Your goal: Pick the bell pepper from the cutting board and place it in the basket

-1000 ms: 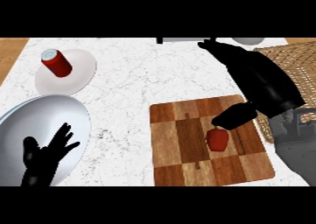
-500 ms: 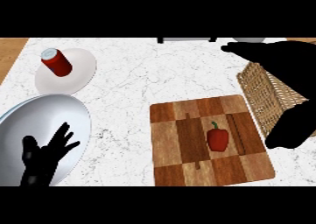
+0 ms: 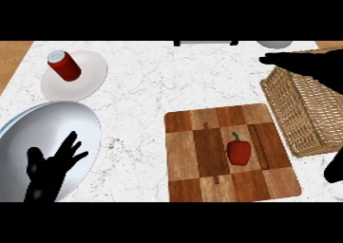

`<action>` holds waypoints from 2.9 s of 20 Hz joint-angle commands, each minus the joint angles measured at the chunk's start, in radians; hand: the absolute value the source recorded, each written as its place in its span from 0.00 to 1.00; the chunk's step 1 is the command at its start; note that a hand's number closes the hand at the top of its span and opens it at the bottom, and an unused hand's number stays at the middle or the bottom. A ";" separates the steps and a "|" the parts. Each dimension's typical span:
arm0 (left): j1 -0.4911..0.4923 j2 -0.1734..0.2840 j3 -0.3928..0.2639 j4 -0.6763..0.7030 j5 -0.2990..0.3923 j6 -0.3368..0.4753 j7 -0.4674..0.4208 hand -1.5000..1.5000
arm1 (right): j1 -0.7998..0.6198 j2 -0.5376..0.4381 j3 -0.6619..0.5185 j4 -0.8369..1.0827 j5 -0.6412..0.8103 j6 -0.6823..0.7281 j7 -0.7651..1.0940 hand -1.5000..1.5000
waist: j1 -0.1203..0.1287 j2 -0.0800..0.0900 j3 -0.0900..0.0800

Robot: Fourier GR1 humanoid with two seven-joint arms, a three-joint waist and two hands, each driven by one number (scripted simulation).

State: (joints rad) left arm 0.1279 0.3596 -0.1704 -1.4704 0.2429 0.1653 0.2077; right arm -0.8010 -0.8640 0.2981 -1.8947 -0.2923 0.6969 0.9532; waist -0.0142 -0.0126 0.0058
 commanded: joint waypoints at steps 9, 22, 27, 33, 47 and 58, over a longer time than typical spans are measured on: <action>0.018 -0.043 -0.016 0.045 -0.041 -0.012 0.015 0.50 | 0.193 0.121 0.052 -0.091 0.211 -0.072 0.040 0.00 | 0.013 0.011 -0.006; 0.013 -0.060 0.010 0.113 -0.071 -0.053 -0.037 0.50 | 0.306 0.265 0.167 0.061 0.561 -0.094 -0.135 0.00 | 0.021 0.015 -0.006; -0.005 -0.076 0.011 0.044 -0.077 -0.018 0.060 0.50 | 0.452 0.270 0.195 0.023 0.676 -0.159 -0.243 0.00 | 0.013 0.013 -0.005; 0.052 -0.056 0.045 0.018 -0.058 -0.059 0.054 0.50 | 0.510 0.257 0.157 0.014 0.729 -0.161 -0.302 0.00 | 0.012 0.011 -0.005; 0.044 -0.056 0.093 -0.001 -0.055 -0.106 0.074 0.50 | 0.479 0.426 0.215 0.228 0.933 -0.224 -0.379 0.00 | 0.021 0.012 -0.006; 0.026 -0.090 0.089 0.035 -0.115 -0.105 0.052 0.50 | 0.487 0.451 0.199 0.395 1.014 -0.205 -0.492 0.00 | 0.019 0.013 -0.006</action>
State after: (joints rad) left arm 0.1192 0.2810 -0.0674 -1.4629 0.1459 0.0668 0.2343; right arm -0.3267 -0.4244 0.4940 -1.5434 0.6856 0.5036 0.5090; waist 0.0037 -0.0071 0.0108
